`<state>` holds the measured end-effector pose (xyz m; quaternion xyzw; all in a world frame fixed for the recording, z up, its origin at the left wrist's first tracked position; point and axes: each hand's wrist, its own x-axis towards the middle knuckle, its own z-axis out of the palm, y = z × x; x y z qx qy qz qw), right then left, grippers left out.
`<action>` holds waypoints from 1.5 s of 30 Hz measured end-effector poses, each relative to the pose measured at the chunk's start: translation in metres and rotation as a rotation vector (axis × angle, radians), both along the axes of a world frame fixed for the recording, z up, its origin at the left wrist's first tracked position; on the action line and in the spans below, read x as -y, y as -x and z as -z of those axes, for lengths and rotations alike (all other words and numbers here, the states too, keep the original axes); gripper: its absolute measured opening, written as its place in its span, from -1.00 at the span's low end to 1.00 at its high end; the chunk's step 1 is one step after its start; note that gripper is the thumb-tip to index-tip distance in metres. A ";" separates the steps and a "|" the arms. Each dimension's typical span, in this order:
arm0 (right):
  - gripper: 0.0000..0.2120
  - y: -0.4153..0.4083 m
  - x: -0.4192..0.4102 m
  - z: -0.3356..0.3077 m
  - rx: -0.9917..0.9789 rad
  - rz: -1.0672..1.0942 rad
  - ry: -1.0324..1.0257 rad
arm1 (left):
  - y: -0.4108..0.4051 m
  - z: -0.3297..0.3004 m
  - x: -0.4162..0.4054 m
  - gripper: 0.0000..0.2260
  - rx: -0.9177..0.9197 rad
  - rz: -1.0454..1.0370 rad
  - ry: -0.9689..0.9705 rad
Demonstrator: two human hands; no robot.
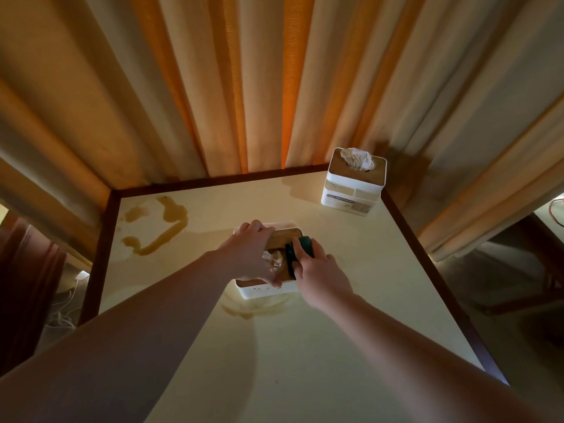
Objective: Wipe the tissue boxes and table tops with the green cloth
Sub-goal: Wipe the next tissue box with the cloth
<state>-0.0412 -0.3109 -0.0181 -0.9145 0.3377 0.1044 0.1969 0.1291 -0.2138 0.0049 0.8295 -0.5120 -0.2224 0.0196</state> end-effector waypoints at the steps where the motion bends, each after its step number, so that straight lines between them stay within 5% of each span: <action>1: -0.47 0.008 -0.005 0.002 0.017 0.005 -0.015 | 0.000 0.000 0.000 0.15 0.000 0.004 0.004; 22: -0.45 -0.014 0.011 0.001 -0.006 0.001 -0.019 | 0.001 -0.003 0.000 0.12 0.005 0.027 -0.021; 42: -0.52 -0.030 0.026 0.013 0.225 0.051 -0.057 | -0.010 0.009 -0.007 0.15 0.015 0.036 0.056; 45: -0.53 -0.019 0.030 0.013 0.304 0.069 -0.112 | -0.015 0.010 -0.011 -0.01 -0.084 0.006 0.143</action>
